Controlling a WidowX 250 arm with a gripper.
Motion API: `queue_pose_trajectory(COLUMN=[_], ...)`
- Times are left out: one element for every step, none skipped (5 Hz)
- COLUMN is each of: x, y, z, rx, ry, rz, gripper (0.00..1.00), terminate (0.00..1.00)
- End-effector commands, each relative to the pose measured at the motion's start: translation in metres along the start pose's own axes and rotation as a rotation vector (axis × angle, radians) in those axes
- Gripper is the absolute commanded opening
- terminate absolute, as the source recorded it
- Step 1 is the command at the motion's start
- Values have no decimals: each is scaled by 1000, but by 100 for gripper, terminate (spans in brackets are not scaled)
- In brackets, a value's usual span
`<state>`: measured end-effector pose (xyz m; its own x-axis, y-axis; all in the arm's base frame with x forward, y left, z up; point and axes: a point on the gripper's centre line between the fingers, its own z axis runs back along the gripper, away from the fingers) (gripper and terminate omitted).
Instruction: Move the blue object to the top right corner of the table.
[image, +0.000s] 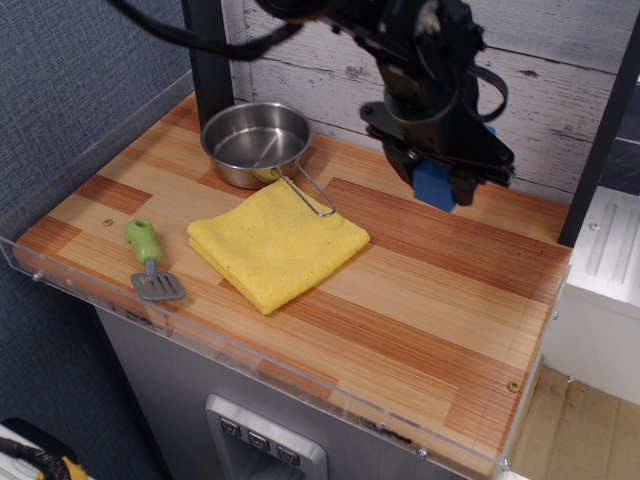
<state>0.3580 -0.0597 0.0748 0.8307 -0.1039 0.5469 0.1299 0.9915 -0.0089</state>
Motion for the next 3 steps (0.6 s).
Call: queue_pose_trajectory(x=[-1, -6, -8], y=[-6, -8, -12], z=[-24, -30, -31], rx=[-9, -11, -16], ry=[1, 19, 20], rz=[-22, -23, -29], gripper=[0, 0, 0], terminate=[0, 0, 0])
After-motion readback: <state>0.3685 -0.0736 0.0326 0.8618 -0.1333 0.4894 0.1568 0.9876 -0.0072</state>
